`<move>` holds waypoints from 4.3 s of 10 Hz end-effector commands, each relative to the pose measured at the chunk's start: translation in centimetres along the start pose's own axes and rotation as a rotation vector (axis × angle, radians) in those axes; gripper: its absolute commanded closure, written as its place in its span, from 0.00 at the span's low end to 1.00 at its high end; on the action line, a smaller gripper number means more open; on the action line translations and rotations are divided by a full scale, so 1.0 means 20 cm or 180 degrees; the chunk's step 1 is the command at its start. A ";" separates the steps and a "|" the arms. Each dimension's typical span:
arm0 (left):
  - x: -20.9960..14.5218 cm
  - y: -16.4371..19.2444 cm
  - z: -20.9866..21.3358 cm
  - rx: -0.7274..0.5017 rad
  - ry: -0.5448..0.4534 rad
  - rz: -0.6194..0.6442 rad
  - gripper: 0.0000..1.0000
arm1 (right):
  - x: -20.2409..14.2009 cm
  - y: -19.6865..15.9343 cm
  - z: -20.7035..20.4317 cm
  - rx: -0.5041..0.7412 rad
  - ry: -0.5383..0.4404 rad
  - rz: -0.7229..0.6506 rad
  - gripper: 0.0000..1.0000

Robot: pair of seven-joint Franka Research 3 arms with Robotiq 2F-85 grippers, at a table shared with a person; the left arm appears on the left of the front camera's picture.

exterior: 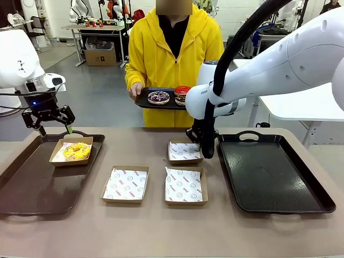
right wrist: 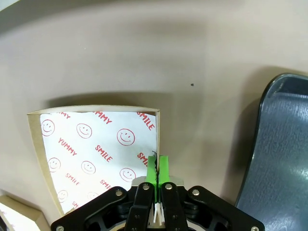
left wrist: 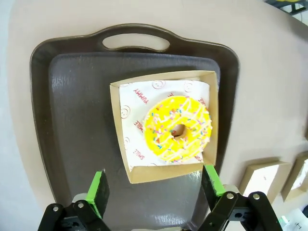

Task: Individually package the donuts and arrange them on the tray.
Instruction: Place the picked Paper togo box on the Handle tray while simultaneously picking up another Paper togo box from the table with the other hand.

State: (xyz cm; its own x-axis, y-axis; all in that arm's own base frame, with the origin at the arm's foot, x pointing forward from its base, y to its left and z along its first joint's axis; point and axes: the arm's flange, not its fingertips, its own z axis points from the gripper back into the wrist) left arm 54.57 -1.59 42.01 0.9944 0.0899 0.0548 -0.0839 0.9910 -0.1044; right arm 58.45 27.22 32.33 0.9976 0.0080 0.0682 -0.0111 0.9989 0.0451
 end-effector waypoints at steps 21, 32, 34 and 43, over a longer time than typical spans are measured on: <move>-0.71 0.91 0.18 -0.3644 0.0337 0.0625 0.00 | -0.12 -0.15 0.95 0.0217 -0.0177 -0.0414 1.00; -0.71 0.91 0.18 -0.3644 0.0337 0.0625 0.00 | -0.12 -0.15 0.95 0.0217 -0.0177 -0.0414 1.00; -0.71 0.91 0.18 -0.3644 0.0337 0.0625 0.00 | -0.12 -0.15 0.95 0.0217 -0.0177 -0.0414 1.00; -0.71 0.91 0.18 -0.3644 0.0337 0.0625 0.00 | -0.12 -0.15 0.95 0.0217 -0.0177 -0.0414 1.00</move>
State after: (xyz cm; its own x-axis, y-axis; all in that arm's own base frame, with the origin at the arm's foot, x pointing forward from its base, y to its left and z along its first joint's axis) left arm 38.95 15.42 42.65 0.9750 0.1708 -0.1420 -0.1882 0.2959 -0.9365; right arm 54.98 23.51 50.88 0.9859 -0.1263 0.1102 0.1124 0.9859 0.1244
